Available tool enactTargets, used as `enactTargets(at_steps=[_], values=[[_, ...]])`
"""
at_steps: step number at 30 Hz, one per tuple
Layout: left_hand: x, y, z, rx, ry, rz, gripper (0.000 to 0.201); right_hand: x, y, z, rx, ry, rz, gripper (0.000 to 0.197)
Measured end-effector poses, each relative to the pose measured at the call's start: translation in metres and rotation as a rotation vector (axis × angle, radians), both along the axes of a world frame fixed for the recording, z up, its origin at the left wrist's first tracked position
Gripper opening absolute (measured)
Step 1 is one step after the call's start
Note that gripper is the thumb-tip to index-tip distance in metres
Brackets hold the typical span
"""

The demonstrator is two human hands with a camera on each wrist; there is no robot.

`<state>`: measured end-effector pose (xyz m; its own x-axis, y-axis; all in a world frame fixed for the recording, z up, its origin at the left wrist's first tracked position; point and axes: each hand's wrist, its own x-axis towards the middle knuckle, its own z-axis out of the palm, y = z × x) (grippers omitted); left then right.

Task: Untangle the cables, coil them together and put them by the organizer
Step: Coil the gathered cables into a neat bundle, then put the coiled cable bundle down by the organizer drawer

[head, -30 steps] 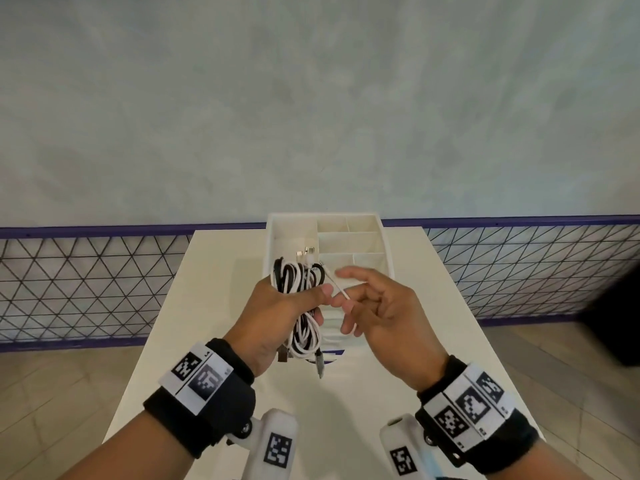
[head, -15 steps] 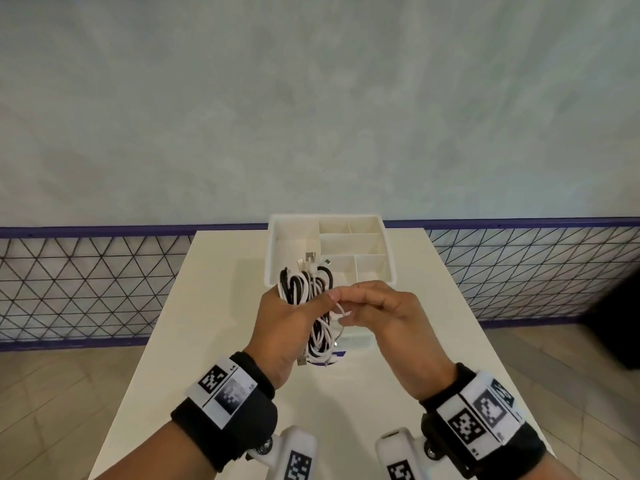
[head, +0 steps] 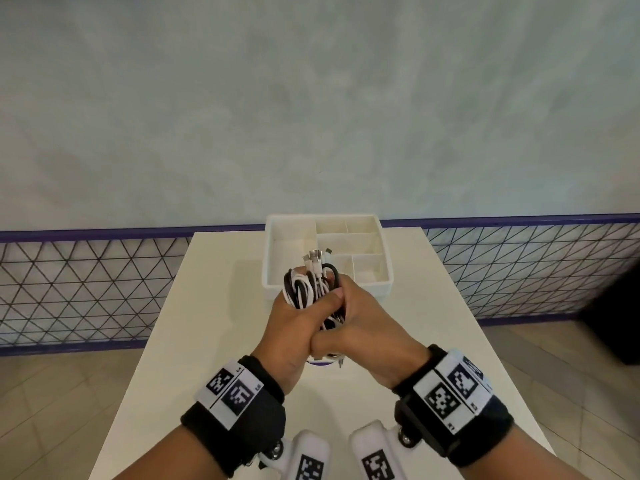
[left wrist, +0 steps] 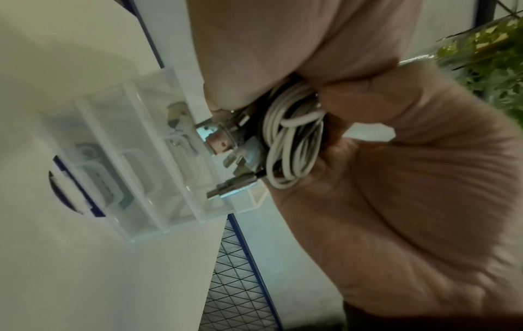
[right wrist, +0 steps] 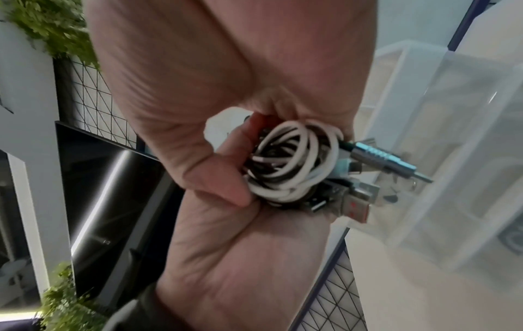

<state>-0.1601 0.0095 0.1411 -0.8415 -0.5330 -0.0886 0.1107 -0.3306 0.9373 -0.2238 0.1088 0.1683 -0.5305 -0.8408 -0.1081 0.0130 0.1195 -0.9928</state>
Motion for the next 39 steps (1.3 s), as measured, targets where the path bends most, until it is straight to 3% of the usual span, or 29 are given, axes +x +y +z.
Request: enactTargets(at_steps=[5, 10, 13, 17, 23, 28, 32, 36, 39], values=[[0.006, 0.002, -0.003, 0.08, -0.011, -0.059, 0.021, -0.002, -0.005, -0.008, 0.041, -0.062, 0.026, 0.067], [0.007, 0.007, -0.002, 0.094, -0.02, -0.105, 0.027, -0.002, -0.006, -0.009, 0.048, -0.089, 0.012, 0.046], [0.007, 0.007, -0.001, 0.139, -0.014, -0.136, 0.044, -0.004, -0.003, -0.01, 0.099, -0.088, 0.023, 0.03], [0.002, 0.003, -0.007, 0.261, 0.001, -0.01, 0.061, -0.003, -0.004, -0.014, 0.09, -0.099, 0.065, 0.048], [-0.002, -0.001, -0.006, 0.117, -0.043, -0.011, 0.03, -0.004, -0.004, -0.019, 0.028, -0.105, 0.108, 0.049], [0.001, 0.0, -0.005, 0.054, -0.093, -0.057, 0.024, -0.004, -0.003, -0.026, 0.058, -0.017, 0.057, 0.042], [0.001, 0.001, 0.0, 0.021, -0.122, -0.029, 0.036, -0.005, -0.005, -0.024, 0.14, 0.085, 0.067, 0.04], [-0.008, 0.005, -0.005, -0.06, -0.219, 0.078, 0.011, -0.008, -0.007, -0.031, 0.136, 0.127, 0.057, 0.044], [-0.007, 0.006, -0.016, -0.045, -0.267, 0.052, 0.007, -0.006, -0.005, -0.041, 0.18, 0.112, 0.052, 0.045]])
